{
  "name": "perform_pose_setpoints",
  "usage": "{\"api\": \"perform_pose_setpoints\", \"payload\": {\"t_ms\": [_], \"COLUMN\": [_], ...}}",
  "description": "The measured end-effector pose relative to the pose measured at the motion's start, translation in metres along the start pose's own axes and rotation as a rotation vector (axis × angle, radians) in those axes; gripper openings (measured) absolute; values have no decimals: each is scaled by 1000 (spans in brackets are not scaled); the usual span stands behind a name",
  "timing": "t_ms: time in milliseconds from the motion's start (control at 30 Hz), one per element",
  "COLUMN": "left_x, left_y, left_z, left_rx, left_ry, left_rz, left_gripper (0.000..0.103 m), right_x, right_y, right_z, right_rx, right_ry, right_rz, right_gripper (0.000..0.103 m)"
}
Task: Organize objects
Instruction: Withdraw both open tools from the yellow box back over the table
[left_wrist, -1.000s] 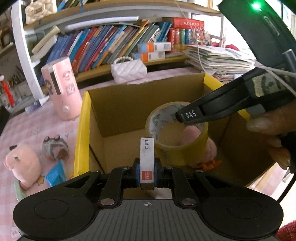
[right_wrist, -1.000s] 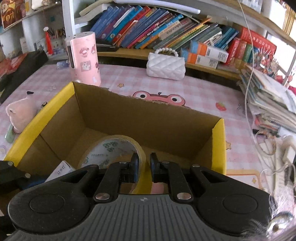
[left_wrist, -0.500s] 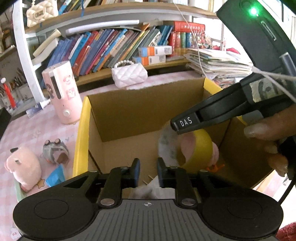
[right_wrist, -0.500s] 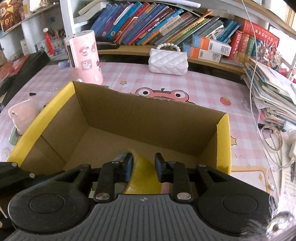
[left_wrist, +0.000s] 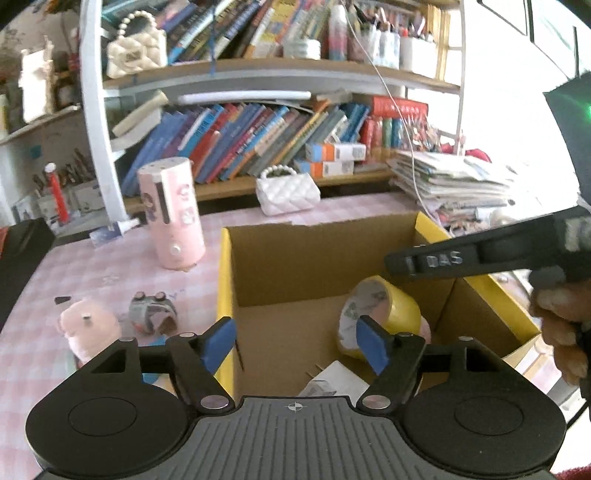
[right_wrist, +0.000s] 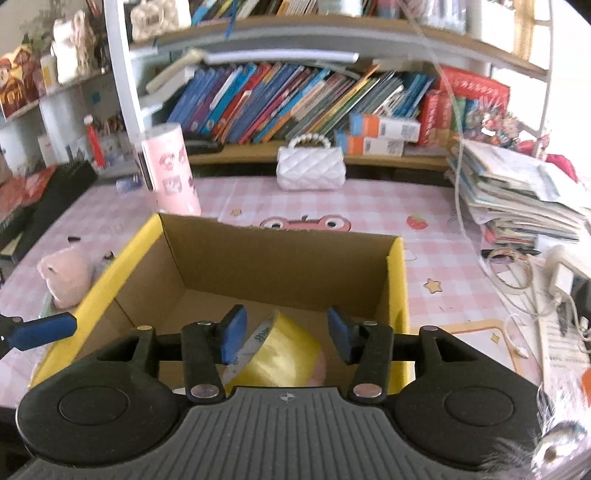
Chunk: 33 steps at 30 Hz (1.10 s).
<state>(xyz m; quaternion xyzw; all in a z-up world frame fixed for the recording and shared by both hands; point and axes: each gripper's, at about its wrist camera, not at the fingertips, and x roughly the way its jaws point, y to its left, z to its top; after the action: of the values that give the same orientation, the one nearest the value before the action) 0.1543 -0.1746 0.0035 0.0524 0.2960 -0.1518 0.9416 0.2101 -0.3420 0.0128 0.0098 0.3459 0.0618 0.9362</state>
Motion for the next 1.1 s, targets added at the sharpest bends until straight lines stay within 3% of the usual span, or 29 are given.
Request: {"api": "perform_pose_setpoints", "payload": {"t_ms": [267, 433, 700, 1100], "left_x": [-32, -46, -66, -100], "left_y": [12, 21, 33, 56], "left_z": [-11, -19, -44, -92], "left_rx": [-26, -33, -28, -30], "left_ry": [-54, -64, -36, 77], "left_rz": [-5, -19, -50, -47], "left_gripper": [81, 81, 81, 82], "right_x": [-52, -73, -94, -115], "right_y": [6, 14, 37, 85], "right_z": [-24, -46, -82, -144], "right_rx": [61, 97, 139, 165], "right_ry": [-135, -159, -127, 12], "right_rz": [-89, -152, -218, -242], "right_gripper": [49, 49, 57, 59]}}
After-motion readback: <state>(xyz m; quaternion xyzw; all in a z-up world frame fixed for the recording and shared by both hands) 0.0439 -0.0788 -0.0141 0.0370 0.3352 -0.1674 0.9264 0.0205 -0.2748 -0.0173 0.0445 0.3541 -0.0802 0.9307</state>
